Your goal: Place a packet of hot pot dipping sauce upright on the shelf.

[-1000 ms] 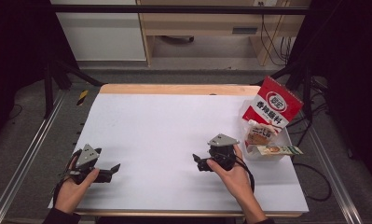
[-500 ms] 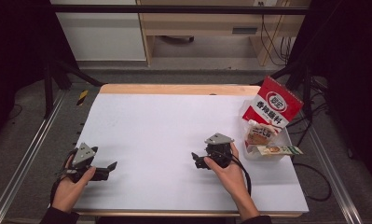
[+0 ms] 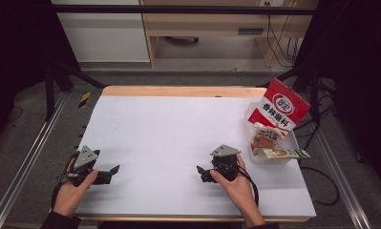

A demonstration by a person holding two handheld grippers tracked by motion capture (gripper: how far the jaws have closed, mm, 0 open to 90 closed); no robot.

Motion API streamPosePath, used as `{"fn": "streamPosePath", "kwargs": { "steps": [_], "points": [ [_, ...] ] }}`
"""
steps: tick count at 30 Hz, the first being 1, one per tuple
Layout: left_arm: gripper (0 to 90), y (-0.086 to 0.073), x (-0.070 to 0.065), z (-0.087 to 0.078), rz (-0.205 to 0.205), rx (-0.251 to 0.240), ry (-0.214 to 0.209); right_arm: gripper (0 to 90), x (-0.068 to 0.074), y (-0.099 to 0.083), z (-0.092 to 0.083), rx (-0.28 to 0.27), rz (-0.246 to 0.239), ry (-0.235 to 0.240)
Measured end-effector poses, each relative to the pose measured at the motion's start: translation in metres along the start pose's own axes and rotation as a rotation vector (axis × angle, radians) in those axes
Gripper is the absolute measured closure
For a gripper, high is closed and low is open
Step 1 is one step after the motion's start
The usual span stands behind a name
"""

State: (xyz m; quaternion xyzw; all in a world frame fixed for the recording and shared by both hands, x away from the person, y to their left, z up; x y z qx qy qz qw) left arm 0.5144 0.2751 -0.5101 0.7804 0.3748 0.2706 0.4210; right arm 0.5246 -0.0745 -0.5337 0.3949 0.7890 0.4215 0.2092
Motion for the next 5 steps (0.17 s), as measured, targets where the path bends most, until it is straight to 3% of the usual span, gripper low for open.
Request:
{"fn": "streamPosePath", "kwargs": {
  "steps": [5],
  "points": [
    [4.6,-0.0001,0.0005,0.0007,0.001,0.002,-0.001,5.5,0.0008,-0.0022,0.0008,0.014,-0.022,-0.003]
  ]
}}
Point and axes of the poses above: each handheld gripper's, and its own axes: z roughly forward along the jaws, y roughly out of its top, x roughly to its left, the point moved 10 cm from there along z, roughly forward along the jaws, and after that the axes turned 5 degrees about -x, right-handed, at the moved point
